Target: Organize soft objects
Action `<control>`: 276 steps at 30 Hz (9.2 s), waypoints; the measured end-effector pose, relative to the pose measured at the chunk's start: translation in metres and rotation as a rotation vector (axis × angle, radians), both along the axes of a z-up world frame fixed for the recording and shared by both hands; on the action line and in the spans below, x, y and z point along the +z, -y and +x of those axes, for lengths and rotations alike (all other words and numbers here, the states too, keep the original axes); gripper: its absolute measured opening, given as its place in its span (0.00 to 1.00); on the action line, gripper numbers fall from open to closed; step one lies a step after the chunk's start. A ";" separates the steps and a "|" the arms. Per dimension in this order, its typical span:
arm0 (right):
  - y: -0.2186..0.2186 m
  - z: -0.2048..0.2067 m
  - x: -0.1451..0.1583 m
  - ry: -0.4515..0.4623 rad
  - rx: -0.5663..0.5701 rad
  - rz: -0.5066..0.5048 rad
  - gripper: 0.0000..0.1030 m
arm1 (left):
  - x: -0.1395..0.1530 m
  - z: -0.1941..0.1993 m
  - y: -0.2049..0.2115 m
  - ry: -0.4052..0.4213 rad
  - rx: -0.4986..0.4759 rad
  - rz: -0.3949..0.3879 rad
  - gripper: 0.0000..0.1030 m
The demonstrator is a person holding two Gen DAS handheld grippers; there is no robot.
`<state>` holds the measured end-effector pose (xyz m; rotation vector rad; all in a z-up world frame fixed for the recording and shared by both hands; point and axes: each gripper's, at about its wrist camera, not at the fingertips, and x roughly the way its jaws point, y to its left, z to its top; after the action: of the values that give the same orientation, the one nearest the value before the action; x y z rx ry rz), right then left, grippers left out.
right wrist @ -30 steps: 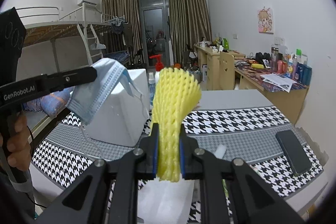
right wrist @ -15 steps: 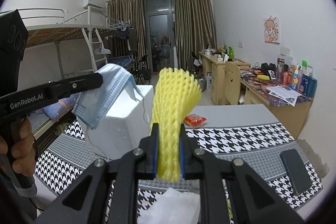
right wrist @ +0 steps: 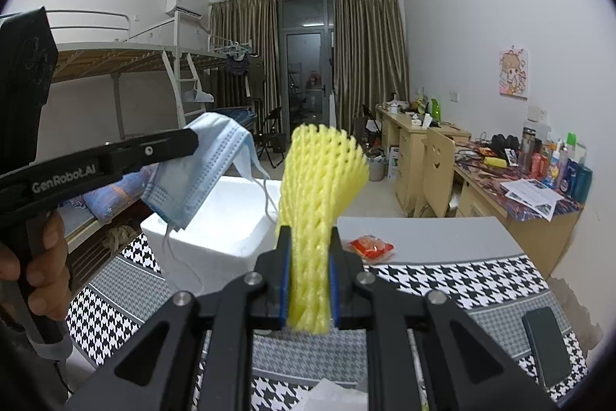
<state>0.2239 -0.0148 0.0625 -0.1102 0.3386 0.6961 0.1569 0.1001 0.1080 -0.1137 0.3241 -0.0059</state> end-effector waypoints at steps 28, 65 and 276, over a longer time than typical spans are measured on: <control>-0.063 0.031 0.011 -0.020 0.114 -0.065 0.19 | -0.006 0.038 -0.052 -0.043 0.267 0.044 0.04; -0.102 0.067 -0.001 -0.096 0.118 -0.104 0.19 | -0.046 0.075 -0.099 -0.193 0.318 -0.045 0.90; 0.143 0.010 -0.147 -0.307 -0.324 -0.063 0.92 | -0.215 -0.009 0.125 -0.458 -0.095 0.049 0.12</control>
<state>0.2336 -0.1578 -0.0844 -0.0067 0.6574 0.3790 0.1478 -0.0254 -0.1074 -0.0498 0.7862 -0.0671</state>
